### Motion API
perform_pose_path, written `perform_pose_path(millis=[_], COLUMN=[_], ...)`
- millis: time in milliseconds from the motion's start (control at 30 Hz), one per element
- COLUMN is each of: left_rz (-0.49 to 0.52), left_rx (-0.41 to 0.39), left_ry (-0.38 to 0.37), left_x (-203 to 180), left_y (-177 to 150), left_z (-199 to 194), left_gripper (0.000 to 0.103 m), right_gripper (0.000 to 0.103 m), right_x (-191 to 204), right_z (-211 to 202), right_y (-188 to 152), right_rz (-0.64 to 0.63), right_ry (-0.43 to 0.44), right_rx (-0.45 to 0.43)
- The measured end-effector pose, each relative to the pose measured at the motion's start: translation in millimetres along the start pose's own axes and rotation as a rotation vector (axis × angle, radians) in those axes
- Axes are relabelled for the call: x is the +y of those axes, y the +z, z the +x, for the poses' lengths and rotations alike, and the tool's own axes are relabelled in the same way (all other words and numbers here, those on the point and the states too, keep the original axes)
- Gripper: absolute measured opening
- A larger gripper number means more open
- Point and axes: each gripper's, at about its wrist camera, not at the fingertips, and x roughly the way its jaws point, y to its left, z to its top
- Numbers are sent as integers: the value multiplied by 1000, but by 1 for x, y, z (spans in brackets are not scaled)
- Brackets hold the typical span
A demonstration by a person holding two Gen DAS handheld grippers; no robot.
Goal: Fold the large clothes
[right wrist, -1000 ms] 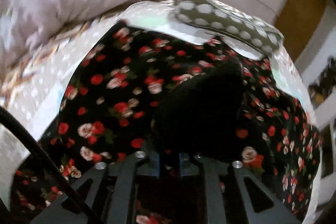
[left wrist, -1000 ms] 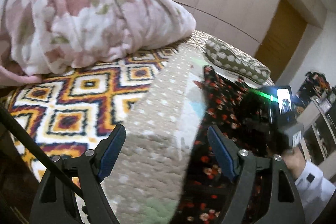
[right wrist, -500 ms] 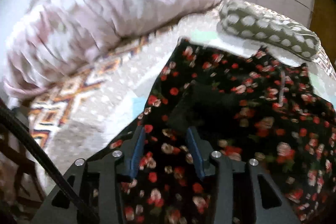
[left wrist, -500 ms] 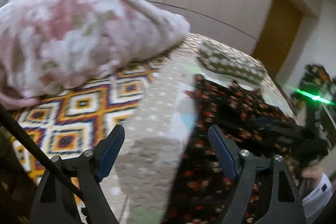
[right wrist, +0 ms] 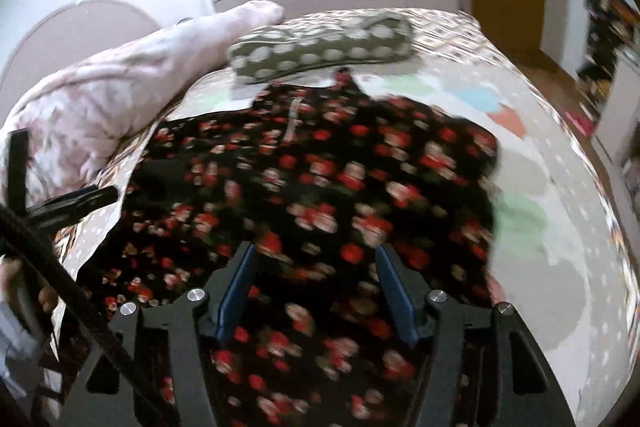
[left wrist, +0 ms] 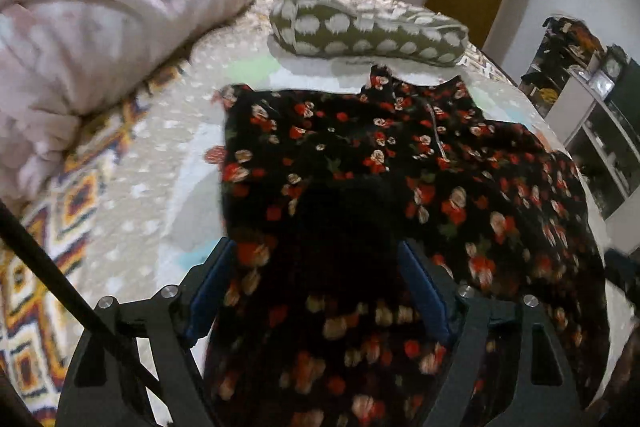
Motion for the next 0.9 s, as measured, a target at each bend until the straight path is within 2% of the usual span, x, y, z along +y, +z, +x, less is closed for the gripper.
perform_pose_path(millis=[33, 67, 100, 133, 167, 200, 400, 500, 633, 700, 767, 800, 900], left_rz=[-10, -15, -11, -3, 5, 1, -96, -91, -47, -38, -45, -48, -72], left_rx=[17, 38, 77, 113, 156, 163, 48, 28, 116, 132, 130, 125, 116], left_ry=[-9, -15, -24, -36, -48, -51, -146, -58, 11, 21, 19, 15, -13], left_x=[0, -1, -4, -7, -10, -10, 17, 29, 25, 22, 22, 23, 29], left_y=[4, 7, 9, 10, 11, 12, 39, 50, 38, 29, 24, 24, 24], left_z=[10, 21, 35, 44, 54, 55, 13, 8, 35, 46, 54, 56, 59], left_gripper=[79, 73, 55, 41, 11, 6, 5, 5, 6, 6, 7, 7, 11], right_gripper=[66, 66, 66, 66, 66, 66, 66, 66, 66, 62, 46, 43, 35], right_x=[-8, -14, -21, -27, -32, -39, -60, -63, -55, -49, -43, -42, -52], right_z=[-1, -1, -1, -1, -1, 0, -5, -9, 11, 32, 55, 70, 111], right_y=[-3, -5, -8, -9, -11, -13, -9, 7, 36, 51, 60, 64, 68], right_rz=[16, 26, 36, 47, 56, 66, 110, 131, 136, 126, 106, 99, 93], right_ry=[-6, -13, -23, -35, -44, -57, -74, -56, -48, -33, -27, -25, -140], right_rx=[0, -1, -1, 0, -1, -1, -24, -76, -87, -59, -14, 29, 127])
